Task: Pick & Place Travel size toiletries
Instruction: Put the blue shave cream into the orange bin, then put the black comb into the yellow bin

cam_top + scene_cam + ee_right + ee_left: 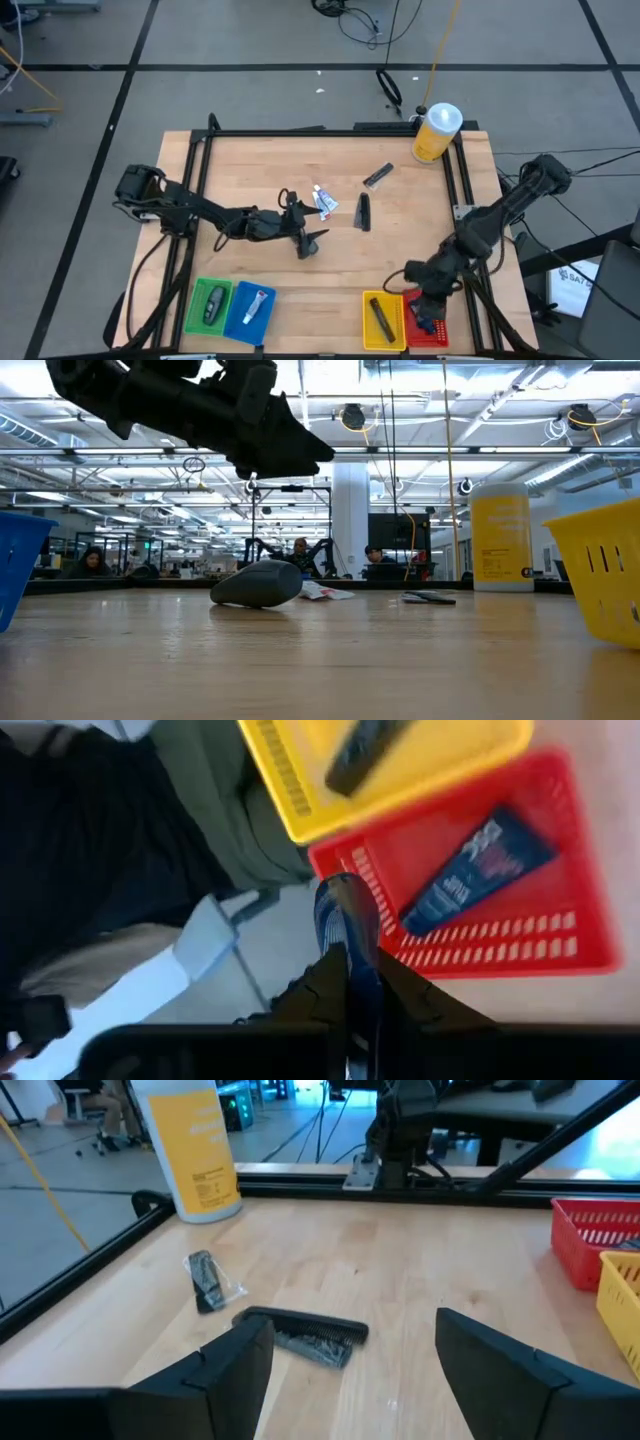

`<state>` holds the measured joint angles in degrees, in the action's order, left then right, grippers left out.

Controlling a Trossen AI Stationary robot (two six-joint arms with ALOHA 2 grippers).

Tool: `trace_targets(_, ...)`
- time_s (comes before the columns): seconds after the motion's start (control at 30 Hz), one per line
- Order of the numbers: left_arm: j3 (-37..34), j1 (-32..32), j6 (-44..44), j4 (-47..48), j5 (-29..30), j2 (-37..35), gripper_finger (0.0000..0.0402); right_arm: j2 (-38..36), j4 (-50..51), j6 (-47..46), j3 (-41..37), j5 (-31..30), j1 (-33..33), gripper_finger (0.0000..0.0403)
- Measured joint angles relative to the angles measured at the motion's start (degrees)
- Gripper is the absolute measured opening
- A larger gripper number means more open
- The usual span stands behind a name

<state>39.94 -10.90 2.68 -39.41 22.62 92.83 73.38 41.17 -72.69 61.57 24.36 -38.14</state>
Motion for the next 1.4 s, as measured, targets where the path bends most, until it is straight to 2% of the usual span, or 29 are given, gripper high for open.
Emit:
trace_targets(0.13,0.00,0.00,-0.54,-0.40,-0.06,-0.01,0.0261,0.61,-13.22,-3.94,-7.71,1.41,-1.57,0.0013)
trace_targets(0.27,0.00,0.00,-1.25,-1.75,-0.43,-0.01,0.0260,0.57,-24.65,-8.76,-16.02,6.72,-1.90,0.0013)
trace_targets(0.5,0.00,0.82,-1.49,-2.06,-1.08,-0.01,0.0260,0.41,-36.59,-9.26,-26.15,11.98,-0.34,0.0025)
trace_targets(0.63,0.00,1.42,-1.28,-2.04,-1.59,-0.01,0.0256,0.37,-41.39,-9.18,-29.58,13.42,1.54,0.0055)
trace_targets(0.8,0.00,1.51,-1.11,-1.87,-1.70,-0.01,0.0255,-0.26,-46.38,-8.66,-32.10,14.98,5.35,0.0113)
trace_targets(0.93,0.00,1.20,-1.14,-1.47,-1.74,-0.01,0.0255,-3.61,-49.62,-7.93,-32.45,21.14,9.16,0.0158)
trace_targets(1.03,0.00,0.69,-1.30,-1.28,-1.71,-0.01,0.0255,-8.06,-52.10,-3.87,-32.45,22.04,12.37,0.0173)
trace_targets(1.1,0.00,0.23,-2.75,-1.18,-1.64,-0.01,0.0255,-11.10,-52.13,3.01,-32.45,19.18,14.85,0.0175)
trace_targets(1.17,0.00,-0.22,-4.86,-1.17,-1.36,-0.01,0.0255,-13.43,-51.72,14.42,-32.45,13.42,17.48,0.0171)
trace_targets(1.3,0.00,-0.10,-4.77,-0.56,-0.35,-0.04,0.0255,-14.97,-49.01,39.66,-32.45,-6.48,21.85,0.0158)
trace_targets(1.4,0.95,2.36,-2.11,3.67,-4.04,-0.04,0.0255,-14.43,-47.07,52.28,-32.45,-20.12,25.76,0.0152)
